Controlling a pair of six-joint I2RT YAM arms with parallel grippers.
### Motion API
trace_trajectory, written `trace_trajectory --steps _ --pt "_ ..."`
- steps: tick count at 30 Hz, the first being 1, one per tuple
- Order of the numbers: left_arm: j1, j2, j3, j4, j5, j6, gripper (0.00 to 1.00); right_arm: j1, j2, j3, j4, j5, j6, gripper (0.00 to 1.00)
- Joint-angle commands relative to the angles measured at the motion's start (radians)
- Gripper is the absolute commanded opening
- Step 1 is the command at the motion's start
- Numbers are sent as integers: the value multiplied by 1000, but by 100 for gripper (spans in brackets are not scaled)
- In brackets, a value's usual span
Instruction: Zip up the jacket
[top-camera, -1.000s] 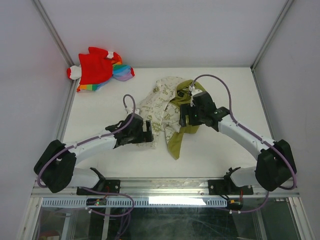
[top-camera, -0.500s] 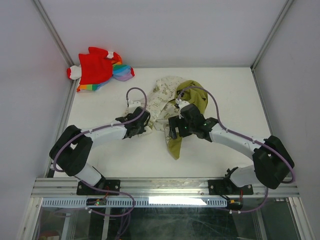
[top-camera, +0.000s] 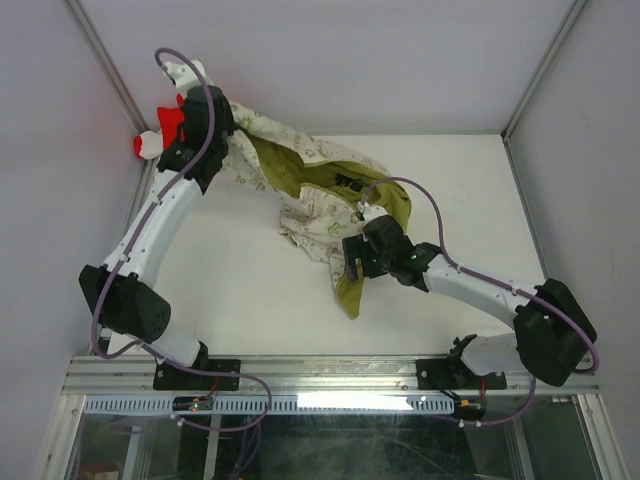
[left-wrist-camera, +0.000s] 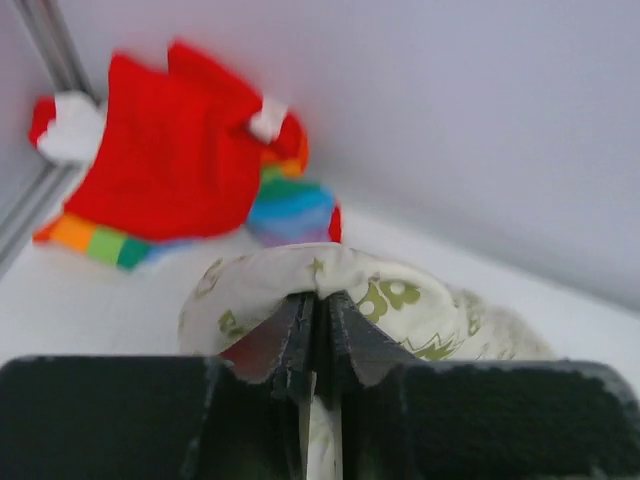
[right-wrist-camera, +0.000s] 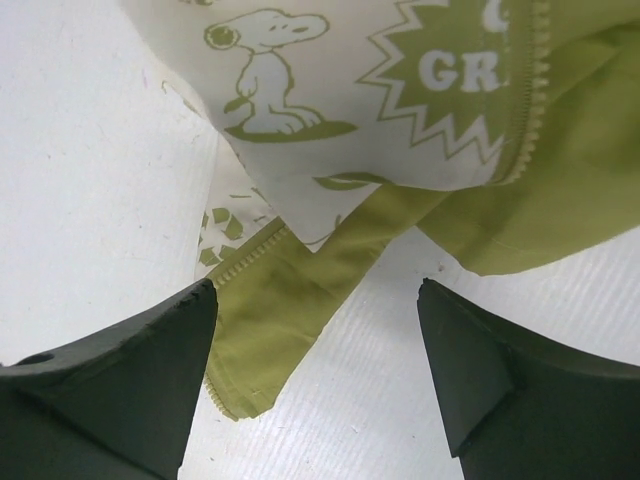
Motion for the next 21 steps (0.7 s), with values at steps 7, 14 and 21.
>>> trace_trajectory --steps 7,14,21 --pt "50 269 366 -26 190 135 63 -136 -75 80 -13 17 -8 86" --pt "-56 61 -44 20 369 -49 86 -336 -62 73 55 -138 1 86" --pt "-276 -17 -403 221 548 -235 93 -518 41 70 157 -282 46 81"
